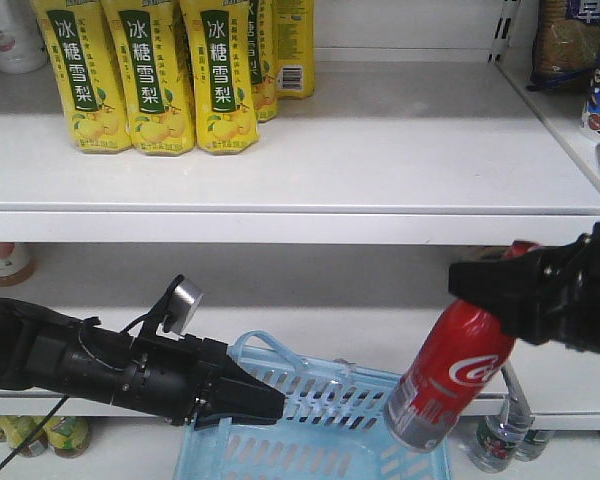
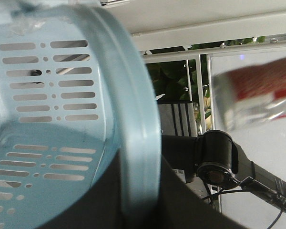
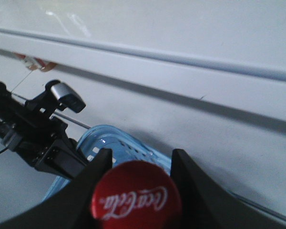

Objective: Place coke in basket with both arms
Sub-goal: 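Lift the bottle off the shelf and lower it toward the basket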

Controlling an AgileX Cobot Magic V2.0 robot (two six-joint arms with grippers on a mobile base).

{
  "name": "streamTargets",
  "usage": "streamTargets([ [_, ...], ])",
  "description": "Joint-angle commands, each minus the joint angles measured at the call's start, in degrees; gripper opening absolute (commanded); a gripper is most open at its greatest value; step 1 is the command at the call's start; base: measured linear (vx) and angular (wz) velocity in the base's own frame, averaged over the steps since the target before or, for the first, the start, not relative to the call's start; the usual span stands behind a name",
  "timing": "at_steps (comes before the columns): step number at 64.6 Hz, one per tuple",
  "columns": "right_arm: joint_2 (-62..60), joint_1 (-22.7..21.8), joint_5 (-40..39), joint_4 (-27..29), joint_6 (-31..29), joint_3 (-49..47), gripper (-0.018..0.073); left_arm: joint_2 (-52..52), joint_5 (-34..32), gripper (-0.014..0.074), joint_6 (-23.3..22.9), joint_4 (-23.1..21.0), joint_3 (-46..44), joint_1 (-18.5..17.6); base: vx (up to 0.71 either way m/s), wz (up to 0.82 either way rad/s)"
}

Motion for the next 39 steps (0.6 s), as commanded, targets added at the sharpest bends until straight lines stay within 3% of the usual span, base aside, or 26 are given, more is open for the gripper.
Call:
streamTargets([
  [1, -0.64, -0.15, -4.60, 9.96, -6.95, 2.36, -0.0001, -2.84, 3.52, -0.0006, 1.28, -4.35, -1.07, -0.15, 0.00, 0.00],
  [16, 1.48, -0.15, -4.85, 16.22, -17.16, 9.88, 0.0006, -2.84, 3.52, -0.0006, 1.28, -4.35, -1.07, -0.15, 0.00, 0.00],
  [39, 11.89, -0.15, -6.33, 17.29, -23.14, 10.89, 0.0015, -2.84, 3.52, -0.0006, 1.28, -4.35, -1.07, -0.15, 0.00, 0.00],
])
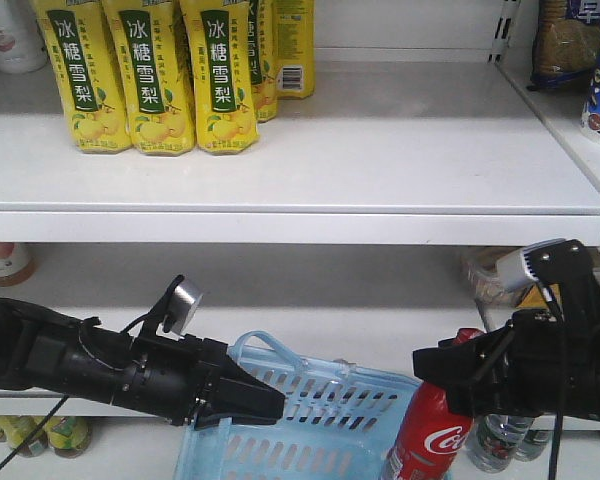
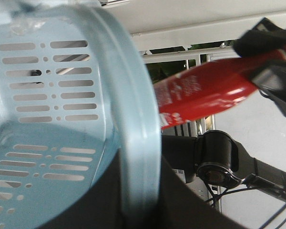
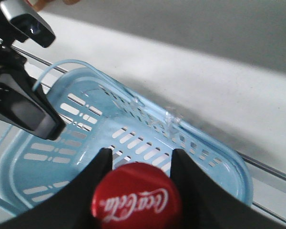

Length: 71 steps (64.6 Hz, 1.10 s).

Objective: Place coke in basket with both arms
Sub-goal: 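Lift the bottle off the shelf and lower it toward the basket, then open the right gripper to drop the bottle into the basket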

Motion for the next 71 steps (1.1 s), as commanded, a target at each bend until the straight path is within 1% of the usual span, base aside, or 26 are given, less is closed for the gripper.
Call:
streamTargets([
  [1, 2.63, -0.15, -1.06, 3.81, -1.68, -1.70, 0.0015, -2.84, 3.52, -0.0006, 1.28, -4.35, -1.07, -0.15, 0.00, 0.00],
  [7, 5.69, -0.10, -1.06, 4.16, -3.59, -1.70, 0.0020, -2.84, 3.52, -0.0006, 1.28, -4.35, -1.07, -0.15, 0.00, 0.00],
  [12, 8.30, 0.89, -1.48, 4.17, -4.77, -1.70, 0.0033, -2.84, 3.52, -0.0006, 1.28, -4.35, -1.07, -0.15, 0.00, 0.00],
  [17, 10.42, 3.08, -2.91, 4.17, -5.55, -1.70, 0.0047, -2.84, 3.52, -0.0006, 1.28, -4.35, -1.07, -0.15, 0.00, 0.00],
  [28, 14.36, 8.98, -8.78, 4.12, -5.55, -1.70, 0.0106, -2.84, 3.52, -0.0006, 1.28, -4.35, -1.07, -0.15, 0.00, 0.00],
  [34, 16.31, 10.77, -10.38, 4.12, -4.77, -1.70, 0.0141, -2.84, 3.52, -0.0006, 1.28, -4.35, -1.07, -0.15, 0.00, 0.00],
  [46, 19.14, 10.94, -8.43, 4.10, -4.68, -1.70, 0.0174, -2.84, 3.52, -0.0006, 1.28, -4.35, -1.07, -0.15, 0.00, 0.00],
  [56, 19.53, 10.94, -8.36, 3.67, -4.68, -1.70, 0.0190, -2.84, 3.52, -0.0006, 1.28, -4.35, -1.07, -0.15, 0.00, 0.00],
  [61, 19.53, 10.94, -8.36, 3.44, -4.68, -1.70, 0.0210, -2.84, 3.52, -0.0006, 1.28, -4.35, -1.07, -0.15, 0.00, 0.00],
  [71, 19.53, 10.94, -8.36, 2.25, -4.68, -1.70, 0.0279, -2.84, 3.52, -0.0006, 1.28, -4.35, -1.07, -0.15, 0.00, 0.00],
])
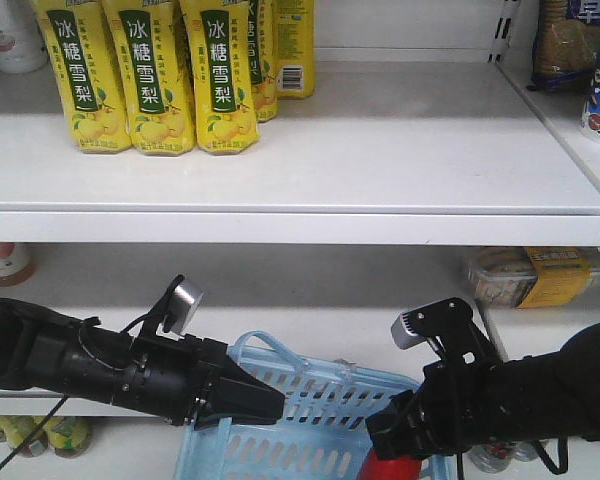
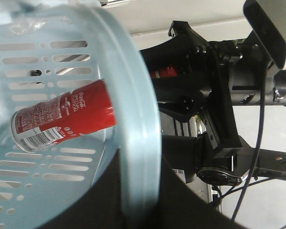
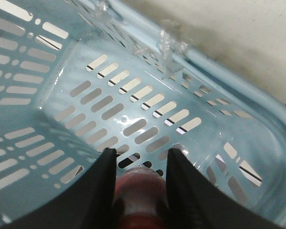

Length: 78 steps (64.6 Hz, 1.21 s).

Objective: Place coke in basket with both arms
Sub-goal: 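Open the right gripper to drop the bottle into the basket, then withdraw the right gripper away from the basket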

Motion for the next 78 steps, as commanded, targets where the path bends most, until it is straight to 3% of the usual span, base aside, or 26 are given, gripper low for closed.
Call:
streamTargets([
  [1, -1.56, 0.00, 0.82, 0.68, -0.06, -1.70, 0.0286, -2.84, 3.52, -0.0006, 1.28, -4.35, -1.07, -0.15, 0.00, 0.00],
  [13, -1.56, 0.00, 0.77, 0.23, -0.06, -1.70, 0.0347, -2.84, 3.52, -0.0006, 1.28, -4.35, -1.07, -0.15, 0.00, 0.00],
  [33, -3.03, -0.32, 1.05, 0.29, 1.04, -1.70, 0.0350, -2.84, 3.52, -0.0006, 1.28, -4.35, -1.07, -0.15, 0.00, 0.00],
  [56, -16.64, -0.32, 1.95, -1.51, 3.56, -1.70, 0.0350, -2.84, 3.45, -0.0006, 1.28, -4.35, -1.07, -0.15, 0.00, 0.00],
  [65, -22.15, -0.32, -0.47, -8.93, 8.11, -2.46, 0.0350, -2.84, 3.45, -0.0006, 1.28, -4.35, -1.07, -0.15, 0.00, 0.00],
  [78, -28.17, -0.32, -2.18, -27.56, 23.30, -2.46, 0.0350, -2.84, 3.40, -0.0006, 1.28, -4.35, -1.07, -0.15, 0.00, 0.00],
])
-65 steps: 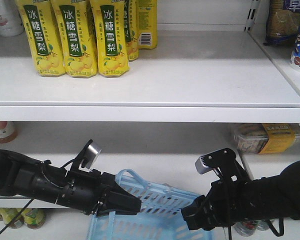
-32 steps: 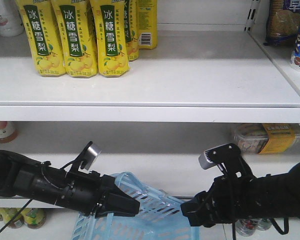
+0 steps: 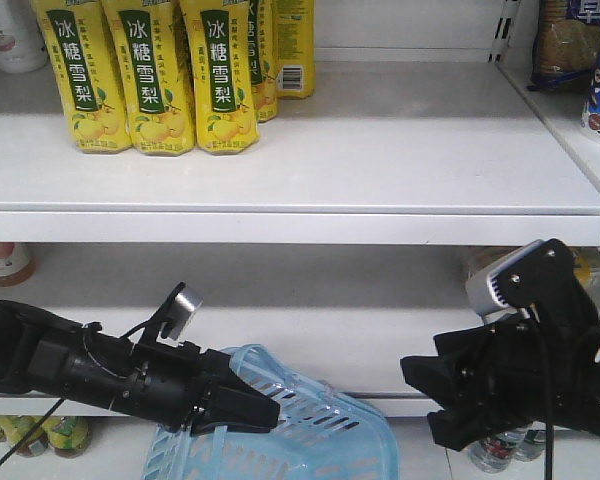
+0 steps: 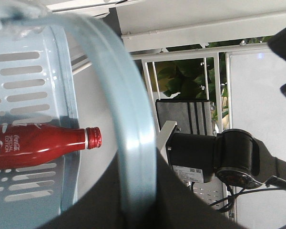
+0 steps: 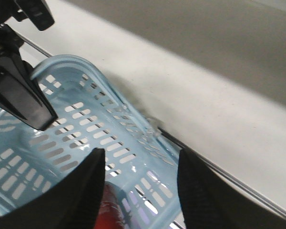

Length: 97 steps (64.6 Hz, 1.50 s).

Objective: Place coke in basket with both arms
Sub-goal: 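Withdraw the right gripper away from the basket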

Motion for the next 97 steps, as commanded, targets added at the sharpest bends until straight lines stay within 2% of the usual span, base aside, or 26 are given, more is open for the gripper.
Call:
streamTargets([
  [1, -3.64, -0.32, -2.18, -10.93, 9.52, -1.72, 0.0350, -2.84, 6.21, -0.0006, 1.35, -6.13, -1.43, 0.03, 0.00, 0.00],
  [11, -8.11, -0.32, -1.12, -26.48, 22.42, -1.72, 0.0350, -2.84, 6.21, -0.0006, 1.35, -6.13, -1.43, 0.03, 0.00, 0.00],
  [22, -13.86, -0.32, 0.02, -40.88, 35.10, -1.72, 0.0350, -2.84, 6.21, -0.0006, 1.35, -6.13, -1.43, 0.03, 0.00, 0.00],
  [27, -17.10, -0.32, -0.13, -46.34, 40.53, -1.72, 0.0350, -2.84, 6.21, -0.0006, 1.35, -6.13, -1.43, 0.03, 0.00, 0.00],
  [34, -21.25, -0.32, -0.45, -50.38, 45.03, -1.51, 0.0350, -2.84, 6.21, -0.0006, 1.35, -6.13, -1.43, 0.03, 0.00, 0.00],
  [48, -29.62, -0.26, -3.25, -50.28, 46.00, 3.42, 0.0350, -2.84, 6.21, -0.0006, 1.35, -6.13, -1.43, 0.03, 0.00, 0.00],
  [58, -37.26, -0.26, -5.89, -47.61, 45.52, 8.43, 0.0350, -2.84, 6.21, -0.0006, 1.35, -6.13, -1.43, 0.03, 0.00, 0.00],
  [77, -50.92, -0.26, -4.64, -44.26, 45.51, 12.24, 0.0328, -2.84, 6.21, -0.0006, 1.35, -6.13, -1.43, 0.03, 0.00, 0.00],
  [91, -53.68, -0.26, -7.29, -45.54, 45.08, 18.54, 0.0299, -2.84, 6.21, -0.0006, 1.35, -6.13, -1.43, 0.03, 0.00, 0.00],
  [97, -53.68, -0.26, -9.14, -42.59, 46.60, 20.41, 0.0291, -2.84, 6.21, -0.0006, 1.35, -6.13, -1.43, 0.03, 0.00, 0.00],
])
